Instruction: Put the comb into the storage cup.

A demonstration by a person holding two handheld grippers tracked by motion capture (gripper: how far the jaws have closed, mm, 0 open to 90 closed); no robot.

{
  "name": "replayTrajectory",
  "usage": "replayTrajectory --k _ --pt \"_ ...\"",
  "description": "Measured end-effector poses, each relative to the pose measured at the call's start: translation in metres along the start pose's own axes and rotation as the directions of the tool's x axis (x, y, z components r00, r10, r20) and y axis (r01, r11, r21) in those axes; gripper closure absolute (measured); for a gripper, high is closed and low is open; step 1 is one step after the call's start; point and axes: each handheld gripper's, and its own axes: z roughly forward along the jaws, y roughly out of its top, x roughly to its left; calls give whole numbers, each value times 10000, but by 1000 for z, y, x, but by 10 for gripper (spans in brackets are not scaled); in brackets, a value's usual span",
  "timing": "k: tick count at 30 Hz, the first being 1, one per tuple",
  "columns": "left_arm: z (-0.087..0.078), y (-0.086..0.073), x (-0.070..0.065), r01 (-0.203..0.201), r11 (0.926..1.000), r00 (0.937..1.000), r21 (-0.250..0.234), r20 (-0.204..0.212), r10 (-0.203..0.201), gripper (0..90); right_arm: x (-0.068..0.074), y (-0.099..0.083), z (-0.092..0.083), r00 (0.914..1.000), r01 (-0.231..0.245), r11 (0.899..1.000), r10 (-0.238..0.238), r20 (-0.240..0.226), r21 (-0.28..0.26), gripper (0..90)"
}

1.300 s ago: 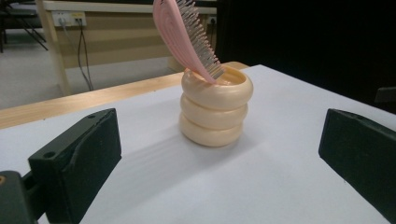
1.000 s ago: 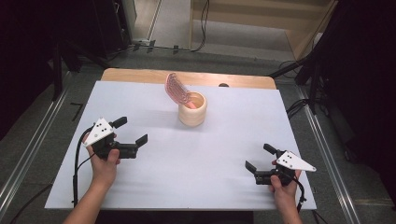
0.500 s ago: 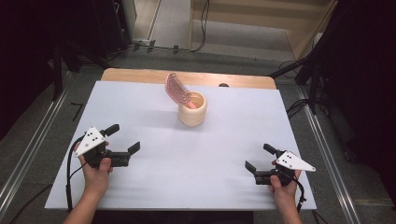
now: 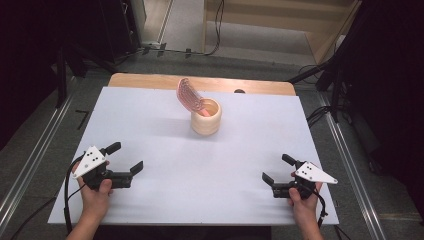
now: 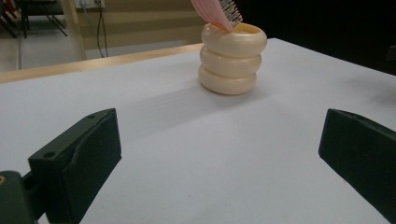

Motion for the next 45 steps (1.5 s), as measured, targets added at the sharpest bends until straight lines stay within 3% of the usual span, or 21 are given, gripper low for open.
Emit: replayTrajectory --k 3,38,42,45 --pt "-6 -4 0 -115 9999 9999 116 -75 116 0 0 0 0 10000 -20 10000 20 -1 1 0" --pt "-52 -30 17 375 9993 9971 -6 -666 -375 0 -1 0 1 10000 -49 10000 49 24 -15 0" --pt "-55 -31 21 419 9991 9951 -30 -898 -420 0 0 0 1 10000 -25 10000 25 29 4 0" --pt "-61 -32 25 284 9991 9916 -306 -1253 -321 0 0 0 1 10000 -9 10000 9 59 16 0"
